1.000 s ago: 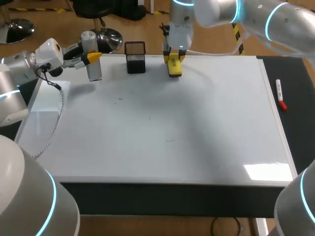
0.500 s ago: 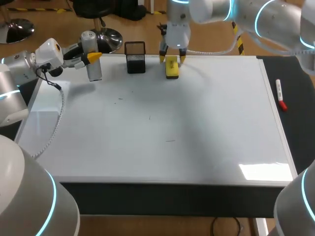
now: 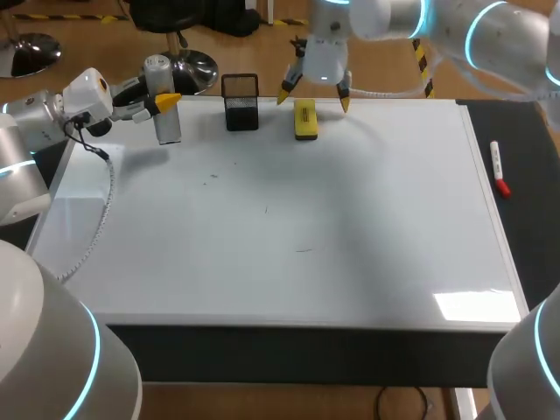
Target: Pick up the inspection probe, press it on each red-marked spot on the whiteboard one by one, put down the probe, pick up the eraser, and wipe off all the red marks.
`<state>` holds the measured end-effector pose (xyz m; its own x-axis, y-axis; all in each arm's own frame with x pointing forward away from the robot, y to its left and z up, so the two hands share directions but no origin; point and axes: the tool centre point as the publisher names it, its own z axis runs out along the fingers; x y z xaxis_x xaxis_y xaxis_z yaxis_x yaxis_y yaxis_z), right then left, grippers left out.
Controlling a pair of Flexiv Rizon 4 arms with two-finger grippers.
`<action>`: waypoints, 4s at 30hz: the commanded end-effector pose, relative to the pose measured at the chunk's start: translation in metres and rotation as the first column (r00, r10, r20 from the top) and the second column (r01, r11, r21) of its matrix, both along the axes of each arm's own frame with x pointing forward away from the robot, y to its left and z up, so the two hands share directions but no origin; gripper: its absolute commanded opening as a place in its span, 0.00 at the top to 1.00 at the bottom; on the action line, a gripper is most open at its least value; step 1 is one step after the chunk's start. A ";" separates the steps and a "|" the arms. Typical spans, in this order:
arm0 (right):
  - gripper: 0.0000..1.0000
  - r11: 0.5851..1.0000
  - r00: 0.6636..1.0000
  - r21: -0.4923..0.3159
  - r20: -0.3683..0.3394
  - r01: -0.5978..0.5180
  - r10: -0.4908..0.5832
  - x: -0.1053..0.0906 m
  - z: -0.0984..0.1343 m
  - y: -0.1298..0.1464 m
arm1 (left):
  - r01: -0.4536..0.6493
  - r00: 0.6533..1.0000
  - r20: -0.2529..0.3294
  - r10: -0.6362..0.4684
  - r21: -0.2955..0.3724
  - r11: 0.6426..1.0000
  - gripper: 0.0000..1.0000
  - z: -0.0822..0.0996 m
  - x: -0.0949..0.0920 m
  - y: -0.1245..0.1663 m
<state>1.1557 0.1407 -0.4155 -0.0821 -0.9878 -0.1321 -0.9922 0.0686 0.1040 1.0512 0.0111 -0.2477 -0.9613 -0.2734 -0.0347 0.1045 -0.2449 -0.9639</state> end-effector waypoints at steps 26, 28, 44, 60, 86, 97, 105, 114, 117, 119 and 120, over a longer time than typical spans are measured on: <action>0.00 0.848 0.878 0.244 -0.032 0.470 -0.477 -0.041 0.123 -0.094 | -0.003 1.000 0.001 0.003 0.001 1.000 1.00 0.001 -0.001 0.000; 0.00 0.833 0.866 0.251 -0.052 0.494 -0.498 -0.041 0.127 -0.098 | -0.003 1.000 0.001 0.003 0.001 1.000 1.00 0.001 -0.001 0.000; 0.00 0.688 0.767 0.369 -0.128 0.625 -0.628 -0.054 0.145 -0.139 | -0.003 1.000 0.001 0.003 0.001 1.000 1.00 0.001 -0.001 0.000; 0.00 0.679 0.755 0.364 -0.120 0.638 -0.645 -0.060 0.147 -0.147 | -0.003 1.000 0.001 0.003 0.001 1.000 1.00 0.001 -0.001 0.000; 0.00 0.679 0.755 0.364 -0.120 0.638 -0.645 -0.060 0.147 -0.147 | 0.132 0.985 0.119 -0.128 -0.026 0.991 1.00 0.054 0.038 -0.043; 0.00 0.679 0.755 0.364 -0.120 0.638 -0.645 -0.060 0.147 -0.147 | 0.270 0.950 0.168 -0.265 -0.008 0.963 1.00 0.091 0.079 -0.089; 0.00 0.679 0.755 0.364 -0.120 0.638 -0.645 -0.060 0.147 -0.147 | 0.341 0.932 0.148 -0.331 -0.051 0.939 1.00 0.089 0.091 -0.115; 0.00 0.679 0.755 0.364 -0.120 0.638 -0.645 -0.060 0.147 -0.147 | 0.388 0.917 0.126 -0.378 -0.065 0.919 1.00 0.076 0.096 -0.140; 0.00 0.679 0.755 0.364 -0.120 0.638 -0.645 -0.060 0.147 -0.147 | 0.392 0.916 0.125 -0.382 -0.065 0.918 1.00 0.073 0.096 -0.145; 0.00 0.679 0.755 0.364 -0.120 0.638 -0.645 -0.060 0.147 -0.147 | 0.394 0.915 0.121 -0.384 -0.068 0.917 1.00 0.069 0.096 -0.145; 0.00 0.679 0.755 0.364 -0.120 0.638 -0.645 -0.060 0.147 -0.147 | 0.393 0.916 0.118 -0.384 -0.069 0.917 1.00 0.067 0.096 -0.145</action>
